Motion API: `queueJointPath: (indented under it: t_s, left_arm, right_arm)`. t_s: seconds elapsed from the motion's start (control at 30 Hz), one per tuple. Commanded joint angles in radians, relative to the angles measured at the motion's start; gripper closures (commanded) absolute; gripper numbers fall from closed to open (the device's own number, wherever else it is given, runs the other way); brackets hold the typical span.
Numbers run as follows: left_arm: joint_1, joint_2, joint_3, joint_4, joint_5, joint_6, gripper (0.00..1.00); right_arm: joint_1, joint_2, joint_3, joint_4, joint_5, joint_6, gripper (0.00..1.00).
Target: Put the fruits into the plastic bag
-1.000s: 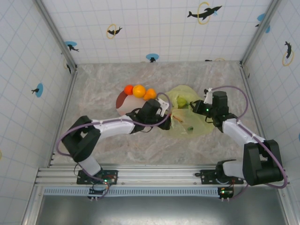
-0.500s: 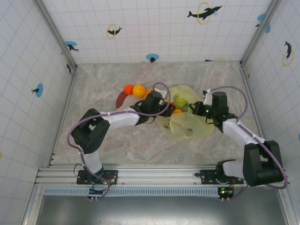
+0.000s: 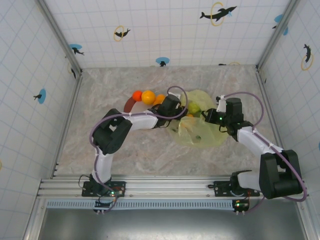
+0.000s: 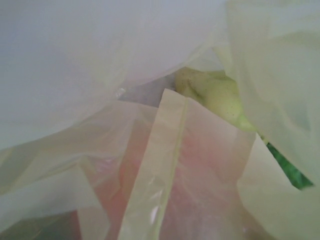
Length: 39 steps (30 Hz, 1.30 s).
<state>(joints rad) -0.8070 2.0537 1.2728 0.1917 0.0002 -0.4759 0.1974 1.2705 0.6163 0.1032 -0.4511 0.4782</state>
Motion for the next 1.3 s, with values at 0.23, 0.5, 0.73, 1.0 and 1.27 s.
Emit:
queueJointPath:
  t_s: [0.23, 0.5, 0.73, 1.0, 1.27]
  left_arm:
    - [-0.003, 0.023, 0.027, 0.069, 0.114, -0.033, 0.24]
    - [-0.004, -0.063, -0.034, 0.069, 0.099, -0.005, 0.17]
    - [-0.001, -0.207, -0.16, 0.063, 0.131, 0.044, 0.16]
    - [0.008, -0.434, -0.35, 0.034, 0.253, 0.126, 0.17]
    - [0.021, -0.651, -0.479, -0.037, 0.24, 0.175, 0.16]
  right_arm:
    - [0.01, 0.016, 0.048, 0.003, -0.015, -0.01, 1.0]
    - [0.01, 0.012, 0.048, -0.007, -0.009, -0.021, 1.0]
    - [-0.004, 0.003, 0.054, -0.058, 0.012, -0.054, 1.0]
    - [-0.028, 0.004, 0.046, -0.069, 0.012, -0.071, 1.0]
    - [-0.038, 0.001, 0.048, -0.079, 0.018, -0.085, 1.0]
